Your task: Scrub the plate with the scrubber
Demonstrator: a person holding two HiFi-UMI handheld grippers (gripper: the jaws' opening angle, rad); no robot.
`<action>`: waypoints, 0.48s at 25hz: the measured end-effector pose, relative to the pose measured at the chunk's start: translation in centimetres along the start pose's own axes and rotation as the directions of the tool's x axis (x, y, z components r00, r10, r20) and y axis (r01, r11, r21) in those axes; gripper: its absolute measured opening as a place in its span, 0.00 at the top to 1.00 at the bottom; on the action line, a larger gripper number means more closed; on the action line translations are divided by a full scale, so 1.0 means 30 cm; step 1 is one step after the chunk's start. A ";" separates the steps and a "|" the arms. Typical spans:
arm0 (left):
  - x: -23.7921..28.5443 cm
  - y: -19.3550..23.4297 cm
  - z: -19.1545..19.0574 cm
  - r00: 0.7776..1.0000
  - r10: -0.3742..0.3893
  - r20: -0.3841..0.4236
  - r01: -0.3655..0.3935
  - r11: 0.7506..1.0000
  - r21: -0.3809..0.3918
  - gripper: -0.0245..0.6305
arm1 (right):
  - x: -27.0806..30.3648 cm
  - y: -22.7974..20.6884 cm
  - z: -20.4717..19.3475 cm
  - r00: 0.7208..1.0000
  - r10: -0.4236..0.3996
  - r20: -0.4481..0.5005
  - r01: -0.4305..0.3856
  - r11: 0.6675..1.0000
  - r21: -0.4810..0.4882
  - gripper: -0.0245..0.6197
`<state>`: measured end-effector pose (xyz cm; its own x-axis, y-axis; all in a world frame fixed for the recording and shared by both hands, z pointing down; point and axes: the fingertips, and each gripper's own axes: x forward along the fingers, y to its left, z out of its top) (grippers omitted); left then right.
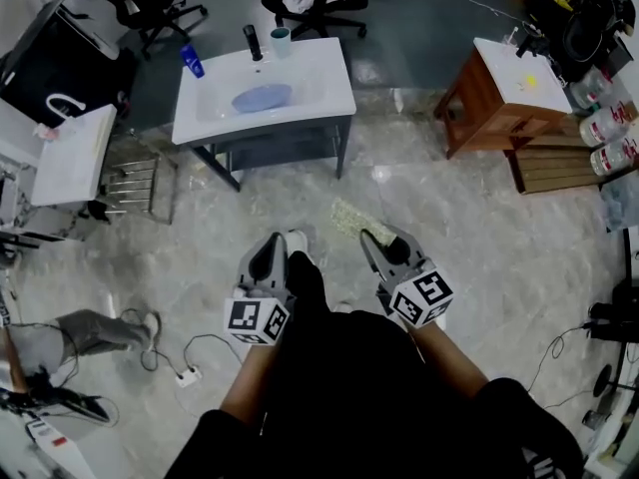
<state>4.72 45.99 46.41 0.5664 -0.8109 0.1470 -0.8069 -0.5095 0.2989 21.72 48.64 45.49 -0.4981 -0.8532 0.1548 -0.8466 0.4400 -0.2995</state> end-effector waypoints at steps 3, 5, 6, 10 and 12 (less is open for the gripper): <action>0.108 0.050 0.018 1.000 -0.023 -0.005 0.023 1.000 -0.005 0.96 | 0.083 -0.059 0.024 1.000 -0.028 -0.008 0.029 1.000 0.008 0.87; 0.180 0.088 0.042 0.999 -0.034 -0.008 0.034 0.999 -0.008 0.96 | 0.147 -0.095 0.039 0.999 -0.039 -0.018 0.039 0.999 0.010 0.87; 0.213 0.110 0.051 0.999 -0.038 -0.009 0.038 0.999 -0.007 0.96 | 0.182 -0.111 0.043 0.999 -0.042 -0.025 0.043 0.999 0.009 0.87; 0.337 0.232 0.082 0.999 -0.037 -0.020 0.037 0.999 -0.016 0.96 | 0.338 -0.175 0.071 0.998 -0.055 -0.038 0.056 0.998 0.011 0.87; 0.399 0.299 0.109 0.999 -0.032 -0.026 0.031 0.999 -0.028 0.96 | 0.424 -0.206 0.104 0.998 -0.058 -0.035 0.058 0.998 0.020 0.87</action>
<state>3.72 30.77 47.76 0.5962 -0.7863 0.1620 -0.7838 -0.5264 0.3295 21.20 34.19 46.37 -0.4547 -0.8667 0.2049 -0.8703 0.3836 -0.3088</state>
